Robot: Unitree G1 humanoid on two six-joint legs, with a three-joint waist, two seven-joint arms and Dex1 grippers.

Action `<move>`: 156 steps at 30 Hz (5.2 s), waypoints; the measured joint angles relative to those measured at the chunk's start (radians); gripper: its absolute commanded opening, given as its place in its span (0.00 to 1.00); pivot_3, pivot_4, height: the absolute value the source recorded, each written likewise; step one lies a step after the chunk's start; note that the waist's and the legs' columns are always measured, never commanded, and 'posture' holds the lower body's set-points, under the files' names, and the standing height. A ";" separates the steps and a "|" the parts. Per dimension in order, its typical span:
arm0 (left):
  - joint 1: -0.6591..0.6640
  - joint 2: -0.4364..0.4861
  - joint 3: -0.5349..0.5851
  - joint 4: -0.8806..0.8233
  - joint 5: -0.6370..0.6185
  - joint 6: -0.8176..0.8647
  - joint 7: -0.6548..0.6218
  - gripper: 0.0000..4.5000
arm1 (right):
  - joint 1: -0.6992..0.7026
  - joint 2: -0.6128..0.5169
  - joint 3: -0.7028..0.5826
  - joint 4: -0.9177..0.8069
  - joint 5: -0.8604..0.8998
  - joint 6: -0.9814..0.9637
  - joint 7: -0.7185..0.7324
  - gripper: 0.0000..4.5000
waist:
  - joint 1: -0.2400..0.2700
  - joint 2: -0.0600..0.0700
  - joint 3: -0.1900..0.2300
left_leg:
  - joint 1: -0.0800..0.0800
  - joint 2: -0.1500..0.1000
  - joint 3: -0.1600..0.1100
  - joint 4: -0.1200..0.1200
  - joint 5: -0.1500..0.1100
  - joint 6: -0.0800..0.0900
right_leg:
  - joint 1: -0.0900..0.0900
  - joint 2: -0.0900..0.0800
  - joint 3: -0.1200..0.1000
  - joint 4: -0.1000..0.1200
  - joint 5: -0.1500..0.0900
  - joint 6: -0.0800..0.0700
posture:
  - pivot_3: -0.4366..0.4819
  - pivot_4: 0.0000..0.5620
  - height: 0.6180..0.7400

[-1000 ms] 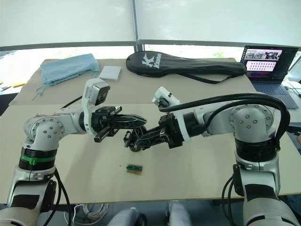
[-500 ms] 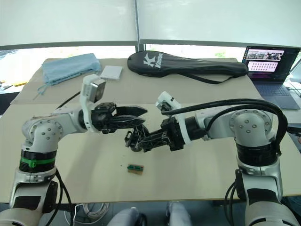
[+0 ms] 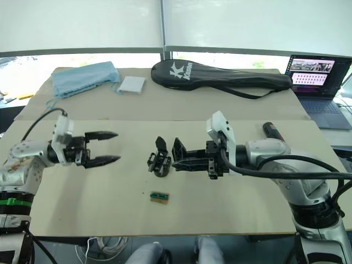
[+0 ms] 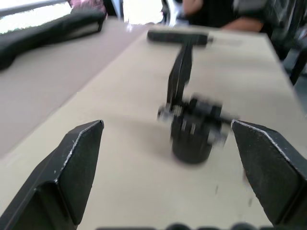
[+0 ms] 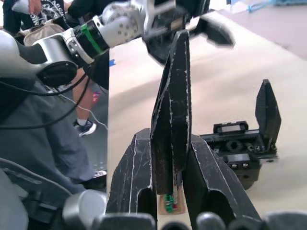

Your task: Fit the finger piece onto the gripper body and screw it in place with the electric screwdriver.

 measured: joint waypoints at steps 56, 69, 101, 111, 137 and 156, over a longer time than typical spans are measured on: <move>-0.309 -0.450 -0.216 0.644 0.332 -0.512 -0.030 0.52 | 0.103 0.245 0.122 0.145 -0.357 -0.510 0.035 0.08 | 0.006 -0.005 0.001 | -0.008 -0.004 0.000 0.016 -0.008 0.013 | 0.000 -0.005 -0.004 0.000 0.006 0.009 | 0.48 0.27 1.00; -0.281 -0.446 -0.219 0.590 0.341 -0.479 -0.016 0.52 | 0.096 0.390 0.248 0.395 -0.545 -0.733 0.056 0.08 | -0.001 -0.004 0.000 | -0.006 -0.005 0.000 0.016 -0.007 0.013 | 0.001 -0.001 -0.005 0.000 0.006 0.010 | 0.48 0.27 1.00; -0.267 -0.439 -0.220 0.564 0.342 -0.456 0.001 0.52 | 0.108 0.411 0.236 0.431 -0.567 -0.691 0.025 0.08 | -0.002 -0.003 -0.001 | -0.001 -0.005 0.001 0.016 -0.007 0.011 | 0.005 -0.003 -0.004 0.000 0.006 0.010 | 0.48 0.27 1.00; -0.256 -0.439 -0.222 0.554 0.342 -0.455 0.013 0.52 | 0.088 0.384 0.238 0.391 -0.544 -0.522 0.011 0.08 | -0.002 0.000 -0.005 | -0.001 -0.005 0.001 0.016 -0.007 0.012 | 0.005 -0.004 -0.003 0.000 0.006 0.010 | 0.48 0.27 1.00; -0.248 -0.437 -0.224 0.554 0.344 -0.453 0.027 0.52 | 0.015 0.347 0.265 0.343 -0.528 -0.325 -0.012 0.08 | -0.004 0.003 -0.015 | 0.000 -0.004 0.001 0.016 -0.008 0.013 | 0.005 -0.005 0.000 0.001 0.006 0.010 | 0.48 0.27 1.00; -0.246 -0.434 -0.224 0.554 0.344 -0.452 0.028 0.52 | -0.037 0.321 0.310 0.330 -0.565 -0.300 -0.009 0.08 | -0.005 0.002 -0.016 | 0.000 -0.004 0.001 0.016 -0.008 0.013 | 0.005 -0.005 0.000 0.001 0.006 0.010 | 0.48 0.27 1.00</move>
